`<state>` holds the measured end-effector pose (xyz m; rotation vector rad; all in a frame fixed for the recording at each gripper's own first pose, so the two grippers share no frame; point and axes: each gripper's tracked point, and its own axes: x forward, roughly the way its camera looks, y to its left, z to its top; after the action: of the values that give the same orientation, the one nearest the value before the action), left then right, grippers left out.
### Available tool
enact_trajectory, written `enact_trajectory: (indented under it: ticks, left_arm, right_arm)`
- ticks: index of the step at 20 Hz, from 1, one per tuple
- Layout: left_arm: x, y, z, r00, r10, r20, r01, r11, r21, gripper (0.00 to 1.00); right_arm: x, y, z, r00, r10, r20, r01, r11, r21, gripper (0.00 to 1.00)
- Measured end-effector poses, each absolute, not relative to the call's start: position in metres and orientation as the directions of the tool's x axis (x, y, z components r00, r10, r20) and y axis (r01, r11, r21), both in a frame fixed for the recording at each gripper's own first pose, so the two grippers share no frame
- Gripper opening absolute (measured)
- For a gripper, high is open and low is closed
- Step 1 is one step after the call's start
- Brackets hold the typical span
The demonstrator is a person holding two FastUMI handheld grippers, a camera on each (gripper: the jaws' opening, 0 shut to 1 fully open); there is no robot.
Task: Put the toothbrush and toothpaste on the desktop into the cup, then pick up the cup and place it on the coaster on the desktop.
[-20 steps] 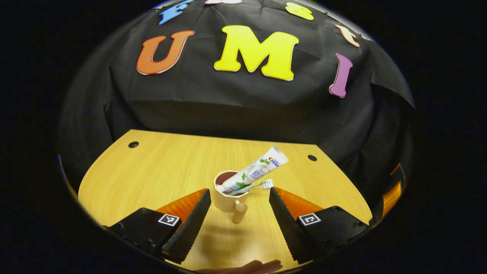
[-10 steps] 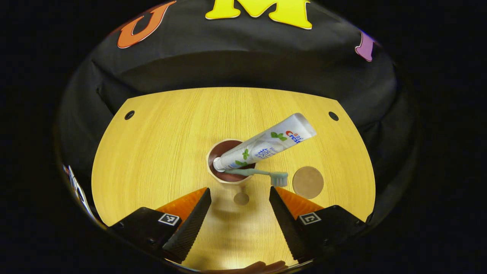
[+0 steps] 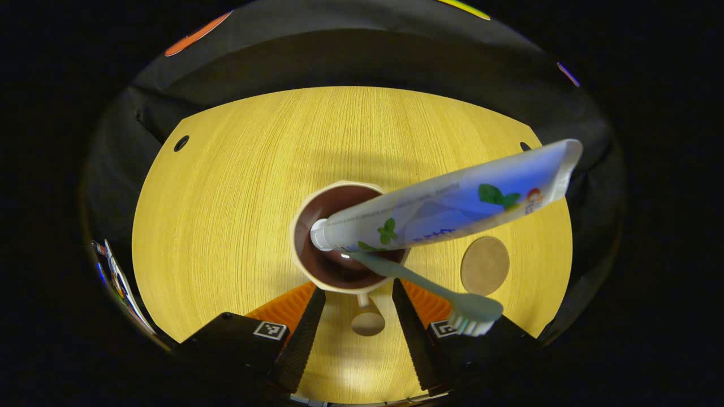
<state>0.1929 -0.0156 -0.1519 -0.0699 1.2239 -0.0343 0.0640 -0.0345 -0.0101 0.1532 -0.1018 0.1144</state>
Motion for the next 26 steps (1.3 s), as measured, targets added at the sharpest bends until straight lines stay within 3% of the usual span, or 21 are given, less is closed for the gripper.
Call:
enact_trajectory:
  ticks: [1, 3, 4, 6, 8, 13, 18, 26]
  left_arm:
    - [0.195, -0.015, -0.154, 0.322, -0.057, -0.945, -0.01, 0.998, -0.063, 0.72]
    - [0.203, -0.015, -0.15, 0.321, -0.056, -0.945, -0.004, 0.998, -0.061, 0.69]
    - [0.207, -0.015, -0.148, 0.326, -0.056, -0.944, -0.007, 0.998, -0.062, 0.72]
    - [0.212, -0.017, -0.146, 0.323, -0.054, -0.945, -0.027, 0.997, -0.066, 0.58]
    - [0.218, -0.019, -0.139, 0.329, -0.057, -0.942, -0.043, 0.996, -0.075, 0.31]
    - [0.229, -0.021, -0.105, 0.343, -0.084, -0.936, -0.078, 0.99, -0.117, 0.29]
    - [0.248, -0.034, -0.032, 0.405, -0.072, -0.912, -0.048, 0.994, -0.1, 0.29]
    - [0.28, -0.124, 0.079, 0.435, -0.126, -0.891, 0.077, 0.992, -0.103, 0.29]
  right_arm:
    - [0.064, -0.036, -0.011, 0.988, 0.106, 0.11, -0.122, 0.981, 0.148, 0.96]
    - [0.065, -0.039, -0.01, 0.988, 0.099, 0.117, -0.116, 0.982, 0.149, 0.96]
    - [0.065, -0.038, -0.009, 0.988, 0.103, 0.119, -0.12, 0.981, 0.151, 0.96]
    - [0.067, -0.034, -0.016, 0.988, 0.113, 0.108, -0.128, 0.98, 0.15, 0.93]
    - [0.068, -0.034, -0.019, 0.989, 0.111, 0.096, -0.124, 0.982, 0.14, 0.93]
    - [0.066, -0.032, -0.015, 0.988, 0.112, 0.107, -0.126, 0.982, 0.138, 0.93]
    - [0.063, -0.029, -0.014, 0.988, 0.11, 0.111, -0.123, 0.986, 0.116, 0.96]
    - [0.062, -0.058, 0.004, 0.988, 0.057, 0.142, -0.077, 0.987, 0.144, 0.96]
